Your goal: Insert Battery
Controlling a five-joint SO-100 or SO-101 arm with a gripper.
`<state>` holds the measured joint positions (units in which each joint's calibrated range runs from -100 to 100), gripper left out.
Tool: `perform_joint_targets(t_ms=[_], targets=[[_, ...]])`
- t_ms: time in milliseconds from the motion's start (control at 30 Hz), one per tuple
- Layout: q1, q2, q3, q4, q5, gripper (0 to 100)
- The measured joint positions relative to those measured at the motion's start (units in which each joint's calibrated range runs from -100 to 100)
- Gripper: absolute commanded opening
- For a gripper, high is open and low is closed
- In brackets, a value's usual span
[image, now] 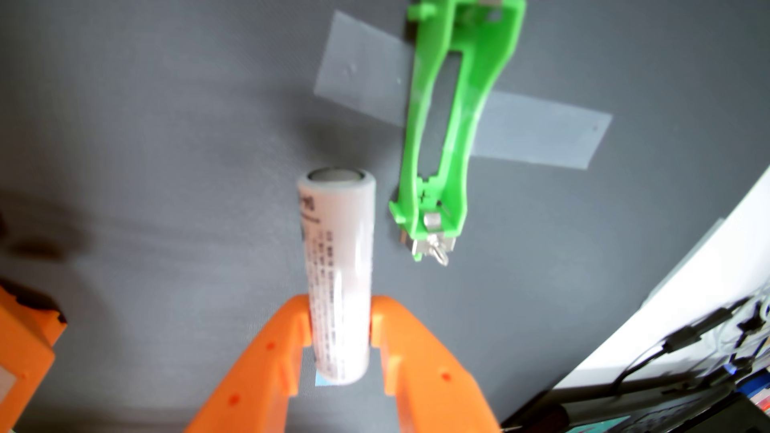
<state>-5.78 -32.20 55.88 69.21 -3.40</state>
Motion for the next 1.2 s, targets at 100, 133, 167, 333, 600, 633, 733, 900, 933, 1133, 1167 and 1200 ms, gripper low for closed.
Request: perform_joint_targets(t_ms=[100,133,167,333,600,633,733,900,933,1133,1167,1200], targets=[[-2.5,-0.2,0.1,0.0,-1.0,1],[-2.6,-0.2,0.1,0.0,-1.1,1],[-2.8,-0.2,0.1,0.0,-1.2,1],[-3.9,-0.7,1.4,-2.2,-3.1,1],[-6.5,-4.6,7.7,-10.0,-4.5,1],[-6.5,-4.6,8.0,-10.4,-4.6,1],[-6.6,-4.7,8.0,-10.7,-5.7,1],[-6.7,-4.7,8.0,-11.0,-6.4,1],[-6.7,-4.7,8.0,-11.0,-6.5,1],[-6.6,-5.0,8.0,-11.0,-8.3,1],[-6.6,-5.0,8.0,-11.0,-8.4,1],[-6.6,-5.0,8.0,-11.0,-8.4,1]])
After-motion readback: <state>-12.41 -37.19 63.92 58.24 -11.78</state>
